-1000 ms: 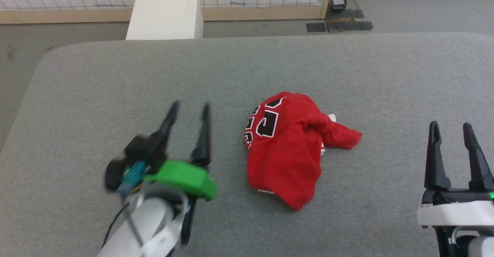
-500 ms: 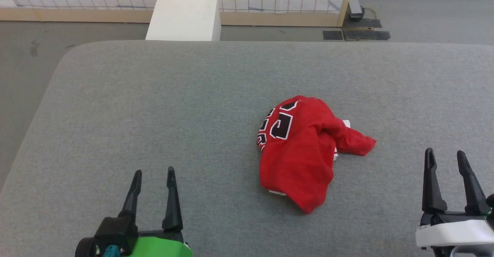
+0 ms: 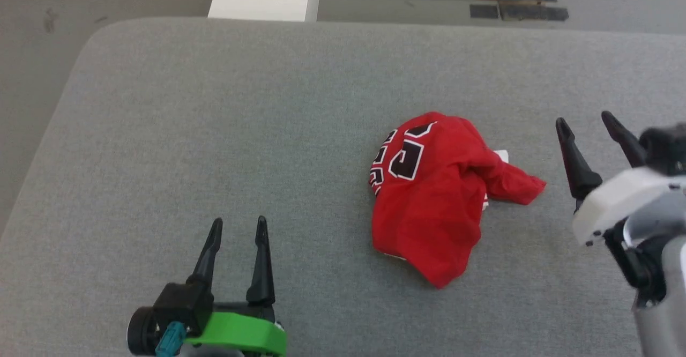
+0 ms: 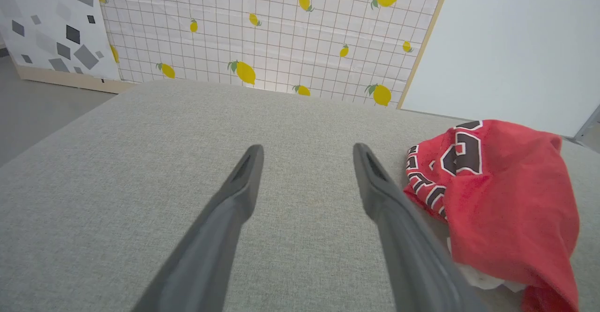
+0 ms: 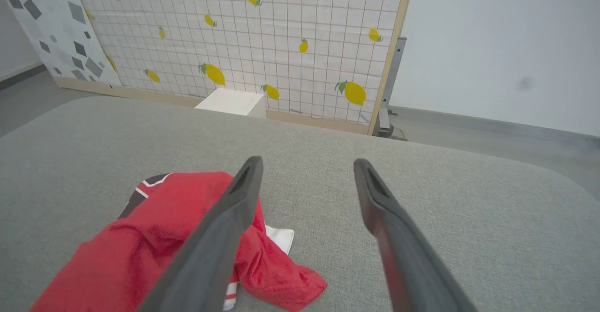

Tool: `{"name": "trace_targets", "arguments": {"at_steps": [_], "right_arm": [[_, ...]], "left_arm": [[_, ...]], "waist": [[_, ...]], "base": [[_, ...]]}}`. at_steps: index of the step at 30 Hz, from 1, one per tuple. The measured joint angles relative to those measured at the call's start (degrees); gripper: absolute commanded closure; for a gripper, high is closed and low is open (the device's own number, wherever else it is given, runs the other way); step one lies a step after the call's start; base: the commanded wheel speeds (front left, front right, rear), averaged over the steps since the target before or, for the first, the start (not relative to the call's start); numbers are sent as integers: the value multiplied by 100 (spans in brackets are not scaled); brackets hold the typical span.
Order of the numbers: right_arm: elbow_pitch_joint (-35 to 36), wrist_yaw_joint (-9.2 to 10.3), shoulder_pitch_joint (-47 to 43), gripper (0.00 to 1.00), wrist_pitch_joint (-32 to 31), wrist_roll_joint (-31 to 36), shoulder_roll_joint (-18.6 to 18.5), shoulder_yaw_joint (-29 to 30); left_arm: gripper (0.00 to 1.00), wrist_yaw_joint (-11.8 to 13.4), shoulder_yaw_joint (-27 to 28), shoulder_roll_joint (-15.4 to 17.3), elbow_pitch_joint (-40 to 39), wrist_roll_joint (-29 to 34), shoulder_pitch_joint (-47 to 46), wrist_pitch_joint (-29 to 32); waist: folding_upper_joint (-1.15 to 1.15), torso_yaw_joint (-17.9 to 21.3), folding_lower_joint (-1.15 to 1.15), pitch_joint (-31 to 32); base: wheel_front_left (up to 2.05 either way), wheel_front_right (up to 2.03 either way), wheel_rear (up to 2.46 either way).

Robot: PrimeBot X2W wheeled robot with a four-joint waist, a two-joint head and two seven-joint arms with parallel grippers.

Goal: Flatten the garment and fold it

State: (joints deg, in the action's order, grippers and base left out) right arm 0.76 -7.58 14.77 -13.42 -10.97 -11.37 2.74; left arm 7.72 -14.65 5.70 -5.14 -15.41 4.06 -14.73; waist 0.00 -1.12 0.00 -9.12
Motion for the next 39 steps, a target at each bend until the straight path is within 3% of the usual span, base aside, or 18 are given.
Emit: {"name": "trace_targets", "arguments": {"at_steps": [8,15,19,20,21,22,26,33,39], "right_arm": [[-653,0,636,0,-1540,-764,-1211,-1120],[-1334,0,935,0,-1683,-1152,-1658,-1860],[-1850,0,1131,0,-1524,-1265,-1646,-2047],[-1996,0,1172,38,-1478,-1295,-1610,-2046],[-2098,0,1225,65,-1404,-1304,-1581,-2042],[-2179,-1,1289,100,-1328,-1300,-1571,-2049],[-2566,-5,1480,100,-866,-1304,-1417,-1904],[-2820,-3,1481,100,-548,-1059,-1929,-956],[-2279,-2,1483,100,-787,-714,-2366,-565]], "left_arm": [[0,-244,-11,-177,257,35,-296,0],[0,-366,-38,-226,363,48,-491,0],[0,-409,-49,-238,420,48,-574,0],[0,-410,-54,-242,434,48,-587,0],[0,-412,-58,-244,442,48,-598,0],[0,-412,-62,-247,454,48,-612,0],[0,-412,-16,-254,534,47,-630,0],[0,-413,78,-263,641,-46,-436,0],[0,-393,98,-265,641,-146,-162,0]], "waist": [[0,-189,0,-420],[0,-444,0,-719],[0,-578,0,-875],[0,-608,0,-916],[0,-634,0,-953],[0,-657,0,-986],[0,-651,0,-989],[0,-483,0,-398],[0,-316,0,145]], "base": [[0,0,0],[0,0,0],[0,0,0],[0,0,0],[0,0,0],[0,0,0],[0,0,0],[0,0,0],[0,0,0]]}}
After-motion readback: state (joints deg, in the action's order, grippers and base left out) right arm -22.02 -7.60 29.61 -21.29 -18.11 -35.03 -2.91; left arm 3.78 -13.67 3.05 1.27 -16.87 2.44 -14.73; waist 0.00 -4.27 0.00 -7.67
